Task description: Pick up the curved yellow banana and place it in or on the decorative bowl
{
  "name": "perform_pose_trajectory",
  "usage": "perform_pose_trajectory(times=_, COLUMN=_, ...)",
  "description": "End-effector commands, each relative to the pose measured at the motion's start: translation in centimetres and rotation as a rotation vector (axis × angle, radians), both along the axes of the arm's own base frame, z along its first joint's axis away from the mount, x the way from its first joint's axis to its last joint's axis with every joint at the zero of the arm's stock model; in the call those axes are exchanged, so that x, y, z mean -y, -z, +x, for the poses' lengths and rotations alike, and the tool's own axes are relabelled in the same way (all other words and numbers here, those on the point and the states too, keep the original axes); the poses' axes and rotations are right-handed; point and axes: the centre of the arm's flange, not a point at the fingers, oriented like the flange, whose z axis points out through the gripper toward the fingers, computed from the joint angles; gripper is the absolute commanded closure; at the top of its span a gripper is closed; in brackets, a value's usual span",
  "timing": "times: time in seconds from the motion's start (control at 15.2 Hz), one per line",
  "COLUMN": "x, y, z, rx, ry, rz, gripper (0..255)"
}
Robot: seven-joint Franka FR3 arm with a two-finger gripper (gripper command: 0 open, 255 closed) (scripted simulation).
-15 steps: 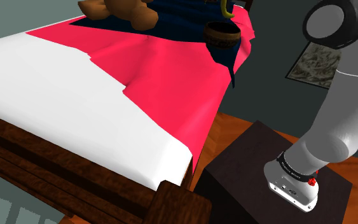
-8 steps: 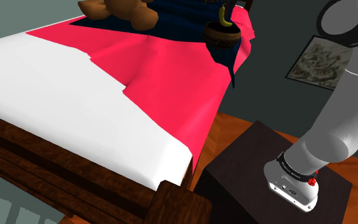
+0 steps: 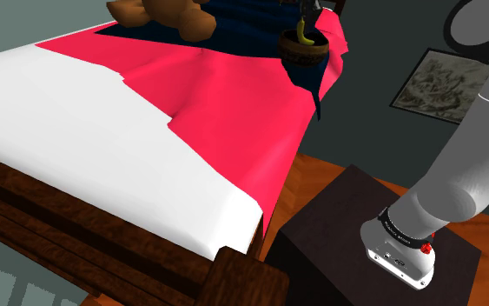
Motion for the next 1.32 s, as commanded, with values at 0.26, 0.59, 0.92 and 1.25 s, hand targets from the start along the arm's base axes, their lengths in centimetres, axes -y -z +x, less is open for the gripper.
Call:
perform_pose_trajectory(times=0.26, x=0.0, y=0.1, z=0.0, rx=0.000, ry=0.000, rz=0.000, gripper=255)
perform_pose_trajectory(times=0.59, x=0.0, y=0.1, z=0.0, rx=0.000, ry=0.000, rz=0.000, gripper=0)
perform_pose_trajectory(times=0.92, x=-0.8, y=-4.9, z=-0.1, rx=0.000, ry=0.000, rz=0.000, gripper=0)
perform_pose_trajectory(times=1.25, x=-0.8, y=-4.9, z=-0.1, rx=0.000, ry=0.000, rz=0.000, gripper=0)
